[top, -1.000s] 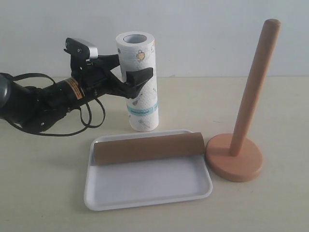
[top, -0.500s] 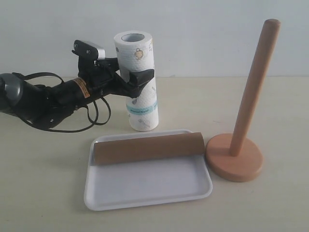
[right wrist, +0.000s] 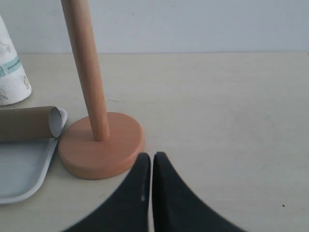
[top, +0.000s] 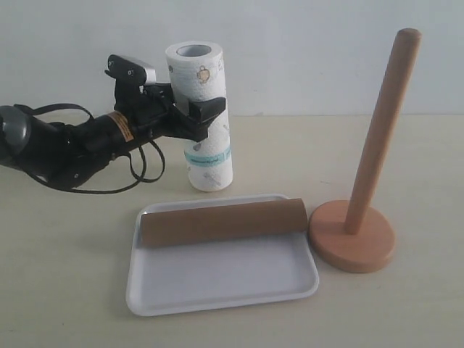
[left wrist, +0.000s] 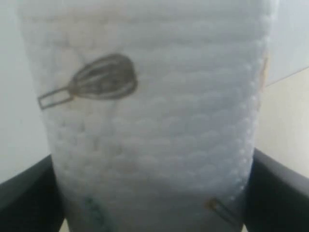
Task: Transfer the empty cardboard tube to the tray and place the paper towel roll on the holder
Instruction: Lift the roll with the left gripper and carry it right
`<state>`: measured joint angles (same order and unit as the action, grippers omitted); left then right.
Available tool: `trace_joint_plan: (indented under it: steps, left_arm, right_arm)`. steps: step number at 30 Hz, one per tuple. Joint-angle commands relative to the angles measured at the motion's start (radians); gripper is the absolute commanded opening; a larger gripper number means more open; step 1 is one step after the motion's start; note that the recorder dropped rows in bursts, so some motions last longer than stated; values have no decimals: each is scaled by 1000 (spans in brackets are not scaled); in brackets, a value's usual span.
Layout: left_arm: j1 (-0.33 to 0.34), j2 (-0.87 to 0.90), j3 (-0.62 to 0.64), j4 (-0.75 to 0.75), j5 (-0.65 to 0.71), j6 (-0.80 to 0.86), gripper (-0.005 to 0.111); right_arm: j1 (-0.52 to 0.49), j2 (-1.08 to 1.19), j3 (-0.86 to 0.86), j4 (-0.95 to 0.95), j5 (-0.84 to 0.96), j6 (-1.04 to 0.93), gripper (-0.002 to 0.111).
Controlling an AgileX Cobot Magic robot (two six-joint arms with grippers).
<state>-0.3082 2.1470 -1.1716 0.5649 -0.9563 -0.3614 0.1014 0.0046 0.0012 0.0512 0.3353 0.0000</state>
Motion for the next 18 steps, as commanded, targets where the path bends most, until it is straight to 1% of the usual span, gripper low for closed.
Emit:
trace_joint_plan:
  steps: [1, 8, 10, 13, 14, 16, 18]
  left_arm:
    - [-3, -119, -4, 36, -4, -47, 4]
    - [-3, -287, -4, 113, 55, -122, 4]
    - [-3, -339, -4, 141, 76, -173, 4]
    - [-7, -462, -4, 256, 67, -313, 4]
    - [-7, -487, -4, 280, 67, -332, 4]
    - [-20, -556, -4, 323, 71, -385, 4]
    - [-62, -619, -4, 322, 71, -390, 4]
  right_arm:
    - [-2, -5, -1, -6, -4, 0, 1]
    - [-2, -5, -1, -6, -4, 0, 1]
    - [-2, -5, -1, -6, -4, 0, 1]
    - [-2, -5, -1, -6, -4, 0, 1]
    - [-2, -5, -1, -6, -4, 0, 1]
    - [-2, -5, -1, -6, -4, 0, 1]
    - [-2, -5, -1, -6, -4, 0, 1]
